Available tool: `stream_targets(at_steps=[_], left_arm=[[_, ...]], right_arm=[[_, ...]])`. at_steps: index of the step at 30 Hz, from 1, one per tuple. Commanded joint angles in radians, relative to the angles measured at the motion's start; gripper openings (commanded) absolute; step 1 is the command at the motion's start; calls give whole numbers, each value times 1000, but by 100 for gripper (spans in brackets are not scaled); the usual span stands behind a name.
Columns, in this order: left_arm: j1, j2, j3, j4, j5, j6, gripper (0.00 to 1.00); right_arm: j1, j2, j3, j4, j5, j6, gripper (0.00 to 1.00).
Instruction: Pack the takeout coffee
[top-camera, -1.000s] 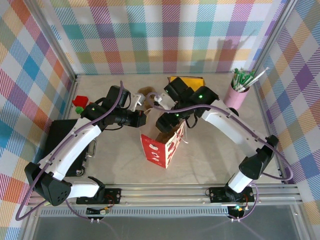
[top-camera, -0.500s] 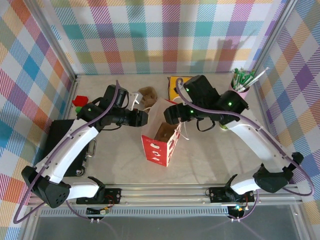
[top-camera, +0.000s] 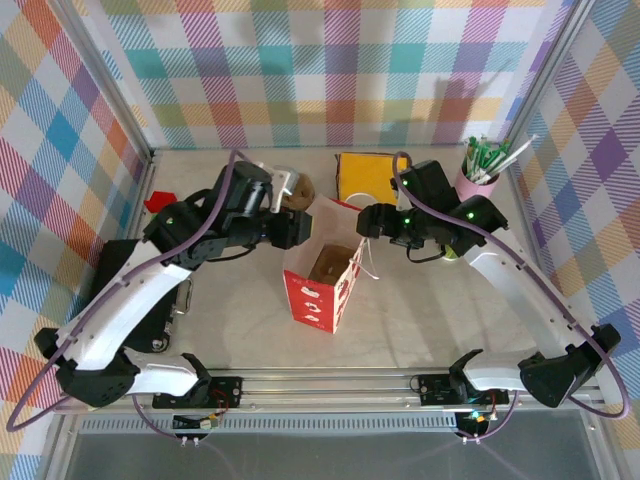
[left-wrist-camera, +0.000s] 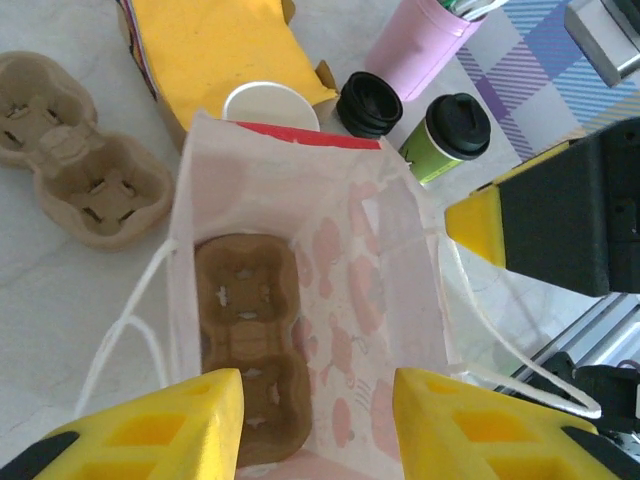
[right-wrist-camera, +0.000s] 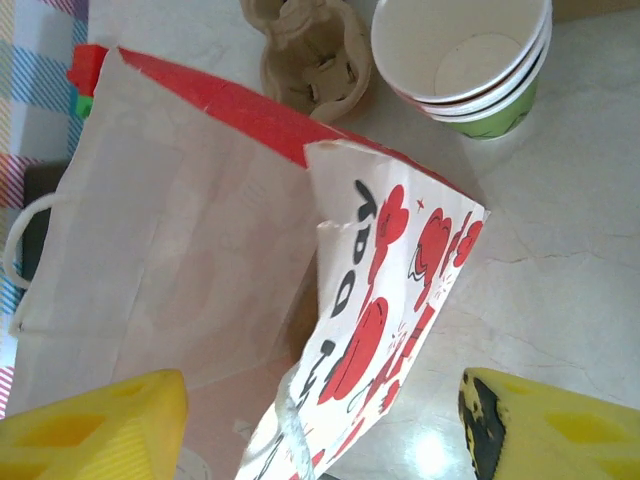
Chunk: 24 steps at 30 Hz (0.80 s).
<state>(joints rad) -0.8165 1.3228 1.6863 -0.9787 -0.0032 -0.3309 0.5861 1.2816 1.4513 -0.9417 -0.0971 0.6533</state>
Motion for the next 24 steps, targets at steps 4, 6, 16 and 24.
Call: stream_targets(at_steps=[4,6,16,24], left_arm=[[-88,165,58,-46,-74,-74,40],[-106,206,68,-55,-92,-88,37],[-115,319,28,-91,-124,-126,18],[-115,381,-17,-98,-96,-118,12]], right_arm=[[-26,-14,-50,125,-120,69,72],[-29,-3,-57,126,-131,64,69],[-34,-11,-106,135,-116,60,57],[-36,-9,-136,145,-121,52,44]])
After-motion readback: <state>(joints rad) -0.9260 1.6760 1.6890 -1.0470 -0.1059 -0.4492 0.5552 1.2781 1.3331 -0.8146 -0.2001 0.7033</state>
